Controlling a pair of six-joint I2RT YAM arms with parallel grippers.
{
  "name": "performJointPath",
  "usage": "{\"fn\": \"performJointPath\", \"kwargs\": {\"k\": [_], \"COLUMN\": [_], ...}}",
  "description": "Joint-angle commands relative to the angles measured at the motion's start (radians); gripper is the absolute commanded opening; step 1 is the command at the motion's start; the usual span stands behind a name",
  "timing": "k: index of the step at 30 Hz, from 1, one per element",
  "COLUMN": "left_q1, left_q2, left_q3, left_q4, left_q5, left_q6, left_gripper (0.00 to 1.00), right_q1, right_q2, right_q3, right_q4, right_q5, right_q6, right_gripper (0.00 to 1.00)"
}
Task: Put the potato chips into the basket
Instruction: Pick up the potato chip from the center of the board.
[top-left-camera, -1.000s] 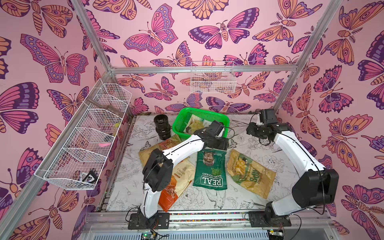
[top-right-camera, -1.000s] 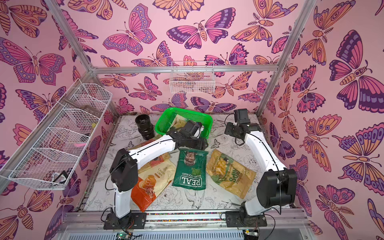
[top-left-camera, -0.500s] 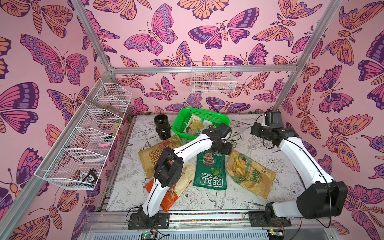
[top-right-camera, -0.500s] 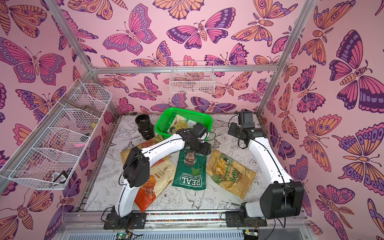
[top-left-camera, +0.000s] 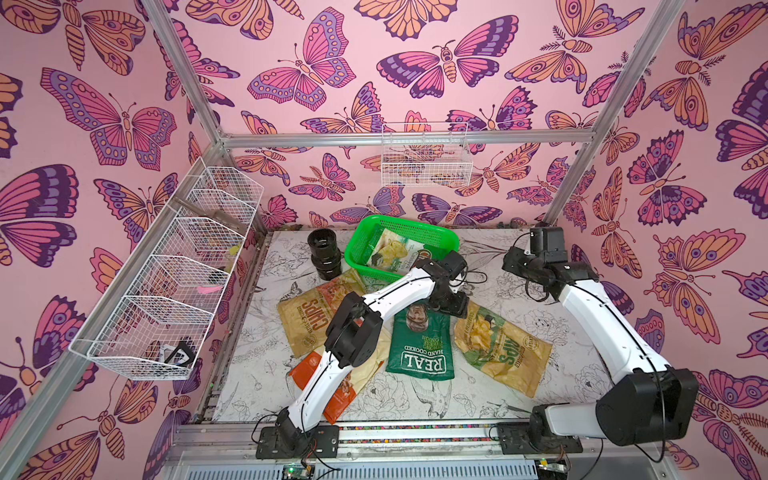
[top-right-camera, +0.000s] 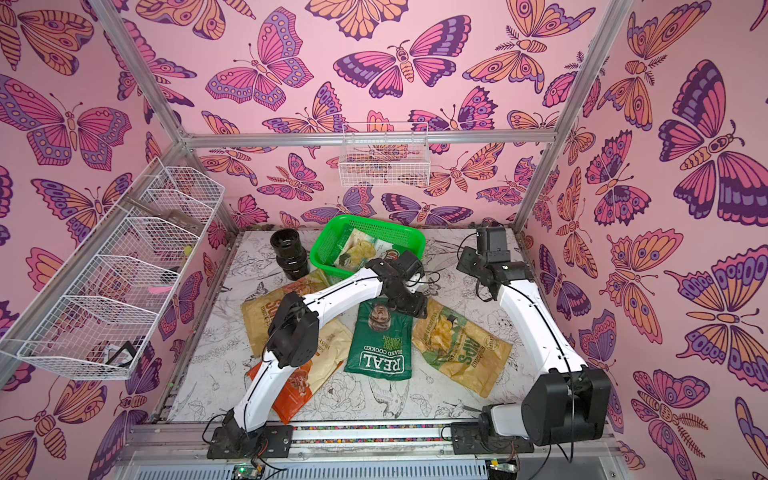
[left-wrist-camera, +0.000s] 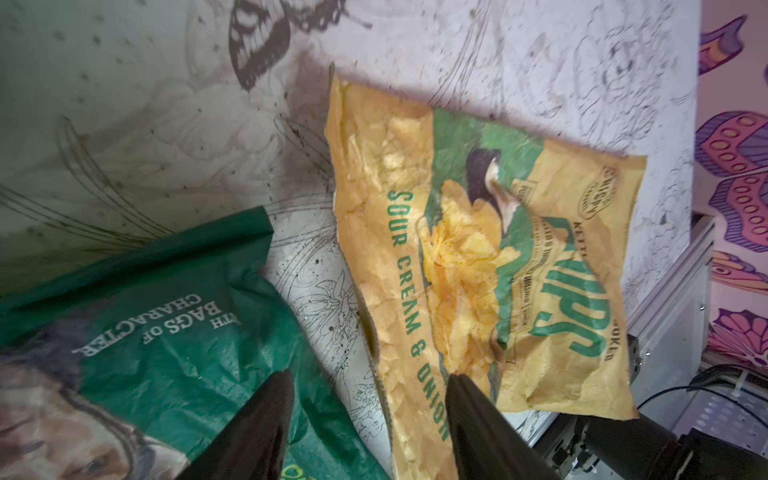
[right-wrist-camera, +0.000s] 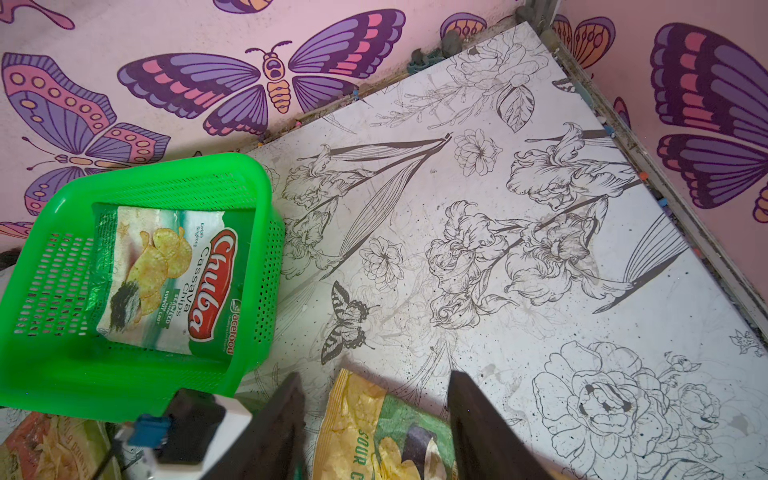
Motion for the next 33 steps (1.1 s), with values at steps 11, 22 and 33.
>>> {"fn": "performJointPath", "kwargs": {"k": [11,22,33], "left_q1": [-0.011,-0.046,0.056], "left_q2": [0.042,-0.220,-0.233], "left_q3": [0.151,0.351,0.268], "left_q4": [-0.108,-0.098,0.063], "left_q5": [0.150,0.371,0.439], "left_q6": [0.046,0.156,-0.125], "left_gripper": [0.00,0.00,0.13], "right_q1": [-0.006,-0.074,-0.088], "right_q2": [0.017,-0.129,-0.241], "right_q3": [0.038,-0.019,-0.098], "right_q4": [0.024,0.061,0.140], "right_q5": [0.012,0.204,0.284], "right_q6": [-0.022,-0.034,-0.048], "right_gripper": [0.59,0.59,0.57]}}
